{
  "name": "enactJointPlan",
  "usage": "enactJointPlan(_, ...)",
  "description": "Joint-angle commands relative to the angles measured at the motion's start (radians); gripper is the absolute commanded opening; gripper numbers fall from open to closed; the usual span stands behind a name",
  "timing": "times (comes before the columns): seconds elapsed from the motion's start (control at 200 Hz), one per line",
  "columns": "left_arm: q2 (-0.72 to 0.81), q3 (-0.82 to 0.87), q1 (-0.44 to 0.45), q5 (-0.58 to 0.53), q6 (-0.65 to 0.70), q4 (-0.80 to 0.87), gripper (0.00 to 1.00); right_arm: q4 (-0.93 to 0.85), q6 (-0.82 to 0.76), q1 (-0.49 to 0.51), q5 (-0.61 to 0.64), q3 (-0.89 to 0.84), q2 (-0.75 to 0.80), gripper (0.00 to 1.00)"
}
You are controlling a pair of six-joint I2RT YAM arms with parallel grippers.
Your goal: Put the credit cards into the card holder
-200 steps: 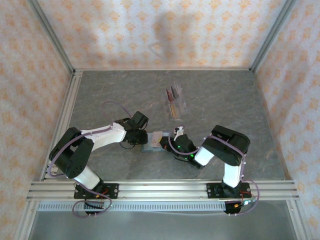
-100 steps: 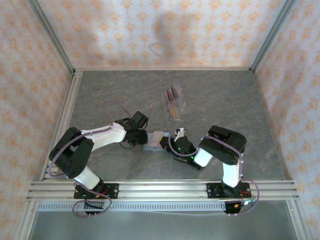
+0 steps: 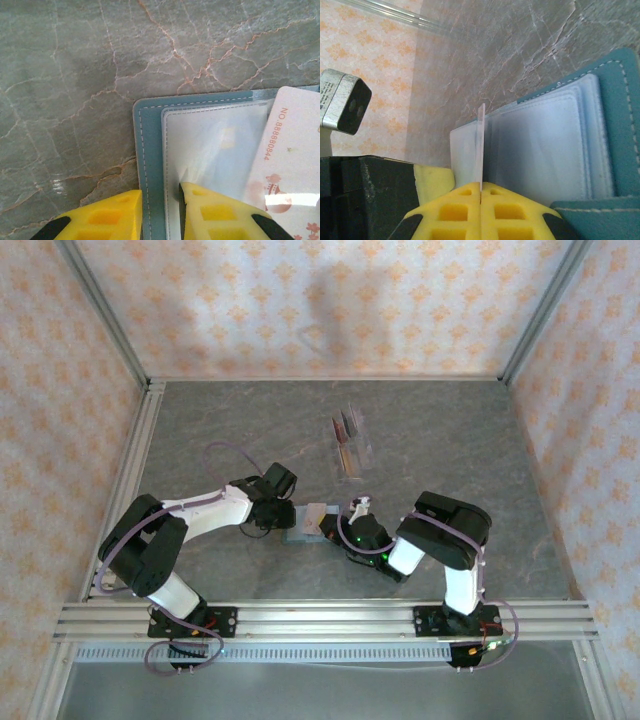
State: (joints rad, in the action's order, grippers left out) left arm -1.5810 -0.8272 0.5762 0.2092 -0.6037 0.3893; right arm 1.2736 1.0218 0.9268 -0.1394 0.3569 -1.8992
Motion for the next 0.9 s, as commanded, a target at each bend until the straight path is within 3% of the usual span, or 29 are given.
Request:
enactJointPlan(0.0, -0.023, 0.012, -0.001, -0.016, -0.005, 0.011, 0.26, -0.194, -0.007, 0.021, -0.061, -0.040, -0.049, 0.00)
enactJointPlan(0.53, -0.030, 0.011, -0.002, -0.017, -0.005, 0.013, 0.25, -0.306, -0.008, 0.022, -0.126, -0.032, -0.022, 0.00)
enactJointPlan(0.896, -0.028, 0.010, -0.004, -0.017, -0.005, 0.013, 0.25, -0.380, -0.004, 0.025, -0.092, -0.076, 0.047, 0.00)
